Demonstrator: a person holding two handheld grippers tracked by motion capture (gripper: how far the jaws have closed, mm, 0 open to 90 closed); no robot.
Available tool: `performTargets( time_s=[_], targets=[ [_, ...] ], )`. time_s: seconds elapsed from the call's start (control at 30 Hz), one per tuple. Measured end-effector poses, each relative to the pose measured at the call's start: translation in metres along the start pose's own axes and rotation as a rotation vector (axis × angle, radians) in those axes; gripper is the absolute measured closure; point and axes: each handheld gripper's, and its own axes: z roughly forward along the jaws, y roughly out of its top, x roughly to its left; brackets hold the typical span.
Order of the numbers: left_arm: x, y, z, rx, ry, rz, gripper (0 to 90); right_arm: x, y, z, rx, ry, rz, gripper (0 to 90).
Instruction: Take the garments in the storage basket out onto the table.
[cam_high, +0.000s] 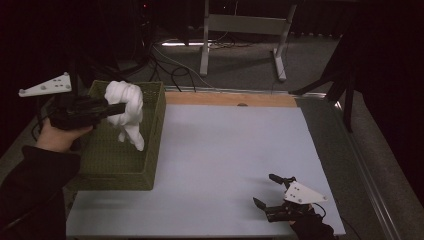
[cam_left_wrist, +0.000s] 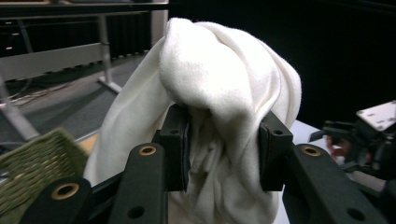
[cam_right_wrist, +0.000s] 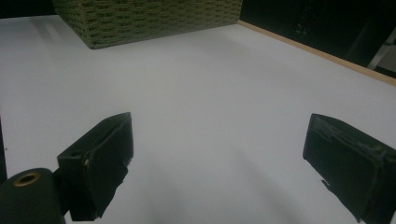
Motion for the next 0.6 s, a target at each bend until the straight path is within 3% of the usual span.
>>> performTargets(
  time_s=[0.6],
  targets=[
    [-0.026, 0.026, 0.062, 0.01, -0.131, 0.058, 64.0, 0.0, 0.0, -0.001, -0.01, 0.0, 0.018, 8.6]
  ],
)
